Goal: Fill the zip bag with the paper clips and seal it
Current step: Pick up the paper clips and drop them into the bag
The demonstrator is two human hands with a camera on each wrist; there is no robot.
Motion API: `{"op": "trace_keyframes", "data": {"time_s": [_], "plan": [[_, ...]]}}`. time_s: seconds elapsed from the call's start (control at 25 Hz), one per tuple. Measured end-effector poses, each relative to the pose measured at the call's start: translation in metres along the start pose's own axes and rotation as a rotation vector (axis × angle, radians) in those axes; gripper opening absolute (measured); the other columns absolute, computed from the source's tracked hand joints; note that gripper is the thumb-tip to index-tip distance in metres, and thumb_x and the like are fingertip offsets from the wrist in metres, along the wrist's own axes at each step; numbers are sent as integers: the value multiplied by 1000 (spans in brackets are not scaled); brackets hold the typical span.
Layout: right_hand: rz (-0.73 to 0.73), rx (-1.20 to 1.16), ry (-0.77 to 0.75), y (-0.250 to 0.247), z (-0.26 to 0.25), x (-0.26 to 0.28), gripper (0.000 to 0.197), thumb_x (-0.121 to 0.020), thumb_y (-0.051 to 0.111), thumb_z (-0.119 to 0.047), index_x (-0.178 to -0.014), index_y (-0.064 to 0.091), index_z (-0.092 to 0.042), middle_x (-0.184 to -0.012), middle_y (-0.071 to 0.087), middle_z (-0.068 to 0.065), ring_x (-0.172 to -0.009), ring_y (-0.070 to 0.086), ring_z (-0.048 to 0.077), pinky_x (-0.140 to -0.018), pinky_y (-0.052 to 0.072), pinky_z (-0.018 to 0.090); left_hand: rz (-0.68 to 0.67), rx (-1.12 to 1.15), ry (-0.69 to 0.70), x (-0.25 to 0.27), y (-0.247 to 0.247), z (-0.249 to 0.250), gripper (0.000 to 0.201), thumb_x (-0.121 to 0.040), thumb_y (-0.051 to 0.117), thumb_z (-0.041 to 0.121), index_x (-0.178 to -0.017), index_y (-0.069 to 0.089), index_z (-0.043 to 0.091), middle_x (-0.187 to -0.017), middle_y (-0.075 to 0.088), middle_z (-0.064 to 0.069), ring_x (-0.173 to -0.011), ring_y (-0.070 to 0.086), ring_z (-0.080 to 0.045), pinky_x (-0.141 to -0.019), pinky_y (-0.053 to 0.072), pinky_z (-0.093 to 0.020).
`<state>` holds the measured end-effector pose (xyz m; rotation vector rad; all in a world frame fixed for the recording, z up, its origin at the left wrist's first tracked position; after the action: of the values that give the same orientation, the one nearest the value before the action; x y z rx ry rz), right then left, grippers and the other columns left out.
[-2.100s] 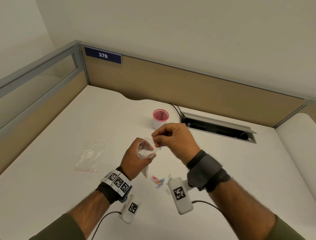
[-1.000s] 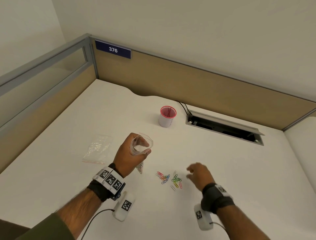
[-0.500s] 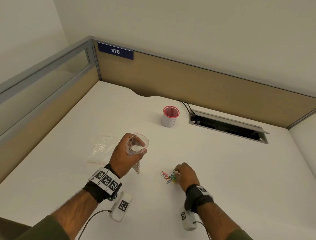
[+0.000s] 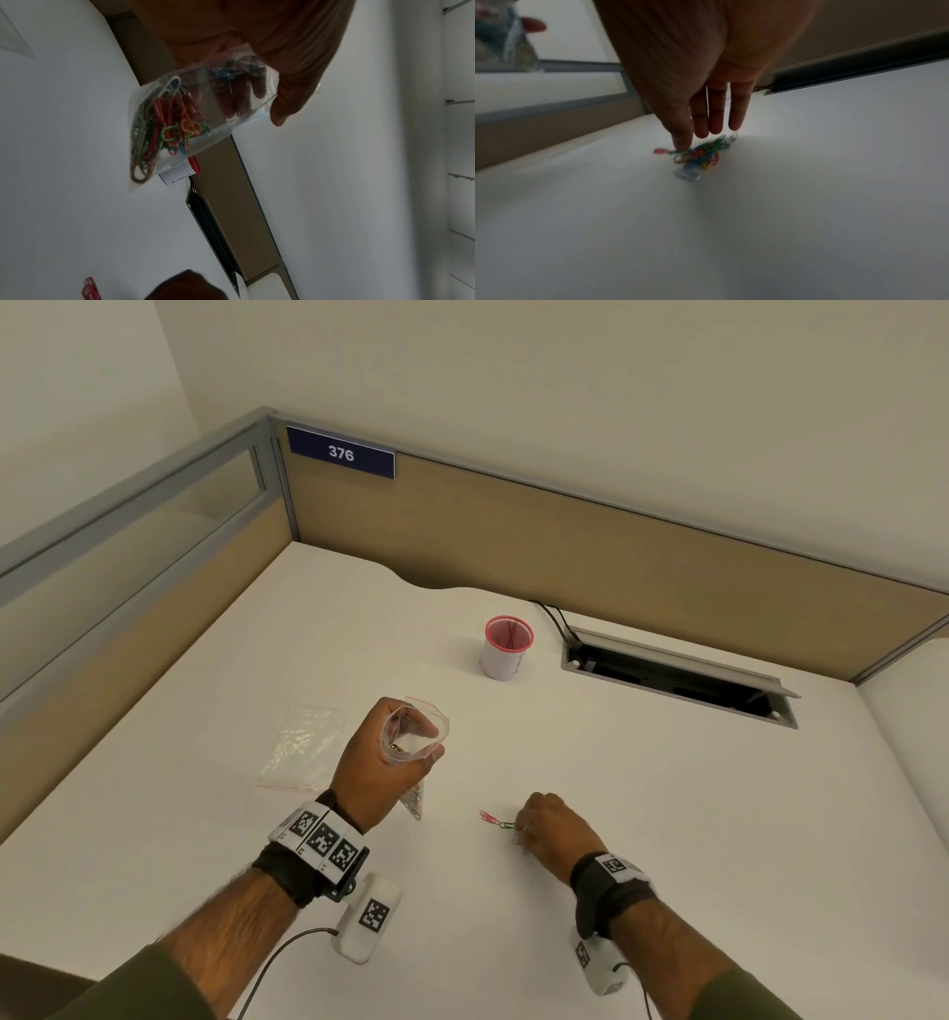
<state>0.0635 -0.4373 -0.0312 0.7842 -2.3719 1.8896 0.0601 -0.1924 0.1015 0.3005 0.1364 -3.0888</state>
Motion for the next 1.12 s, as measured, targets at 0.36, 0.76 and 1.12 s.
{"op": "trace_keyframes", "data": {"time_s": [0.36,0.76,1.12], "plan": [[-66,44,44,11,12,5,43,-87,49,-11,-129,47,-19,-131,39,2,-122,39,25,-97,47,39,-6,0,5,0,12,3,37,-73,75,34,-103,58,19,-100,69,0,-104,67,-20,-102,51,-45],[-118,78,-85,19,1,19,48,-84,61,-14,-127,48,-29,-135,40,-1,-125,35,22,-87,52,40,-8,13,10,-1,16,4,37,-74,75,33,-103,58,19,-100,69,-1,-104,67,-19,-100,52,-43],[-18,205,-75,17,0,12,18,-89,43,-3,-96,56,-14,-103,52,6,-98,49,27,-70,46,39,0,-3,6,-5,19,7,39,-74,75,35,-103,57,15,-101,69,-3,-105,67,-20,-101,52,-45]]}}
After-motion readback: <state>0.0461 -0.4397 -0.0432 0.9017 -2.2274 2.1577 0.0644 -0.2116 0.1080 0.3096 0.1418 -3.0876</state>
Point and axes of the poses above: each hand's wrist, its own x-axis away from the middle knuckle, its own y-axis out of the palm, z = x × y, the point moved 9 cm from there along -x, towards the middle knuckle
